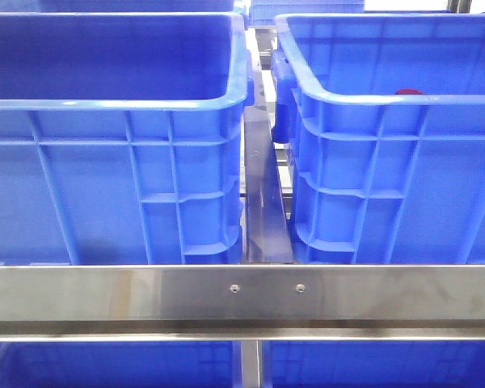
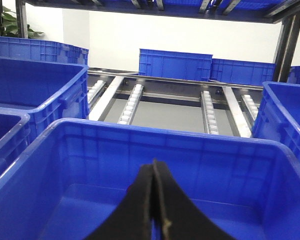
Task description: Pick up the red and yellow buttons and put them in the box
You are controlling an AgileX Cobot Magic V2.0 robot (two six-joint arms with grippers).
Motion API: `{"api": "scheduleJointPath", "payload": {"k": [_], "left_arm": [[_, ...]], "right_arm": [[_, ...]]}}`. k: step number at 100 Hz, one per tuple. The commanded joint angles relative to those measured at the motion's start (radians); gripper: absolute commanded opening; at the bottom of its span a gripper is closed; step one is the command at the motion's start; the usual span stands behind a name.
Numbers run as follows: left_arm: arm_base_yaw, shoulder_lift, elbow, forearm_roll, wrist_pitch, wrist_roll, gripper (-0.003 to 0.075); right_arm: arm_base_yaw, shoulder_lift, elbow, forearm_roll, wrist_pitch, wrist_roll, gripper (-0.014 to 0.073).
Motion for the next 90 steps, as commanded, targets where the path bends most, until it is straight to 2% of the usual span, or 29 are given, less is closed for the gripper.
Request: {"api": "scheduleJointPath", "payload": {"k": [1, 11, 18, 35, 64, 80, 90], "left_arm": [[-0.004, -0.035, 0.051, -0.009, -0.088, -0.007, -0.0019], [-0.004, -0.035, 0.051, -0.009, -0.088, -0.007, -0.0019], [-0.004, -0.035, 0.051, -0.009, -0.088, -0.007, -0.0019], [-0.004, -0.035, 0.051, -0.009, -0.088, -0.007, -0.0019], [-0.004, -0.035, 0.051, -0.009, -0.088, -0.007, -0.0019], [-0.004, -0.035, 0.051, -0.009, -0.088, -0.007, -0.0019], [-0.004, -0.035, 0.051, -0.009, -0.088, -0.007, -0.0019]], "right_arm": [[0.001, -0.001, -0.026, 0.085, 0.019, -0.003, -0.0068], [0.001, -0.001, -0.027, 0.001, 0.06, 0.035, -0.0068], [0.001, -0.001, -0.03, -0.123, 0.08, 0.135, -0.0068], [0.001, -0.001, -0.039, -0.518, 0.076, 0.543, -0.0068], [0.022, -0.041, -0.041, -1.338, 0.055, 1.313, -0.0068], [0.1, -0.092, -0.004, -1.707, -0.073, 1.654, -0.0068], [0.137, -0.133, 0.04, -1.853, -0.164, 1.81, -0.0068]]}}
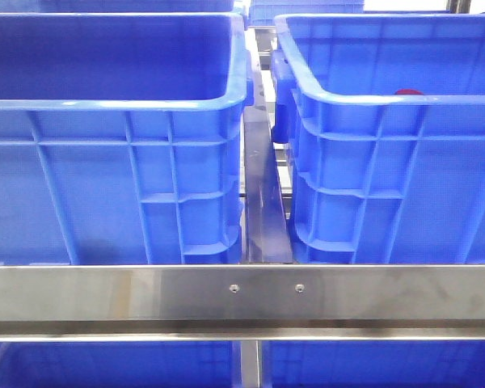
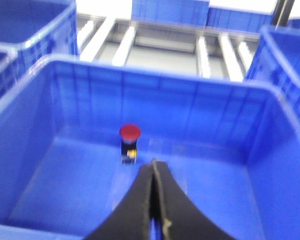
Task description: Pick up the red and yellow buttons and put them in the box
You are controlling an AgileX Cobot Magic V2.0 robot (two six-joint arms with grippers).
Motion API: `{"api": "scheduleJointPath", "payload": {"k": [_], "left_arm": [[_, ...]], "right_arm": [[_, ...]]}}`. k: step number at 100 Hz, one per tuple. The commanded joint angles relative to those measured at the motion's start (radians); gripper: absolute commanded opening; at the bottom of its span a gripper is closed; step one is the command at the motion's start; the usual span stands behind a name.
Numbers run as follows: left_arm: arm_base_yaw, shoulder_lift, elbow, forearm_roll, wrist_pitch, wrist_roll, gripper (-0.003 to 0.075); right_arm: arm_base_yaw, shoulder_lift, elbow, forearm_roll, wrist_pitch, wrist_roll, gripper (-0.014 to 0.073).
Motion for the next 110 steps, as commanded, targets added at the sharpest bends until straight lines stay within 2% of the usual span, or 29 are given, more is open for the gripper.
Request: {"api": "scheduleJointPath", "payload": {"k": [1, 9, 55, 75, 88, 110], "left_arm": [[-0.004, -0.035, 0.051, -0.009, -0.087, -0.007, -0.0019], [-0.004, -0.035, 0.051, -0.009, -0.087, -0.007, -0.0019], [-0.004, -0.035, 0.051, -0.009, -0.087, -0.007, -0.0019], [-0.004, -0.035, 0.051, -0.009, -0.087, -0.007, -0.0019], [-0.004, -0.035, 0.051, -0.009, -0.087, -0.007, -0.0019], [-0.004, -0.035, 0.051, -0.009, -0.087, -0.007, -0.0019]], "right_arm": [[0.026, -0.029, 0.008, -0.159, -0.159, 0.169, -0.0068], [0.027, -0.07, 0.052, -0.174, -0.2, 0.213, -0.0068], [0.027, -0.386, 0.314, -0.144, -0.21, 0.219, -0.0068], [0.027, -0.49, 0.432, -0.143, -0.274, 0.242, -0.0068], [0.027, -0.516, 0.482, -0.143, -0.331, 0.268, -0.0068], [0.026, -0.516, 0.481, -0.143, -0.323, 0.275, -0.0068]]}}
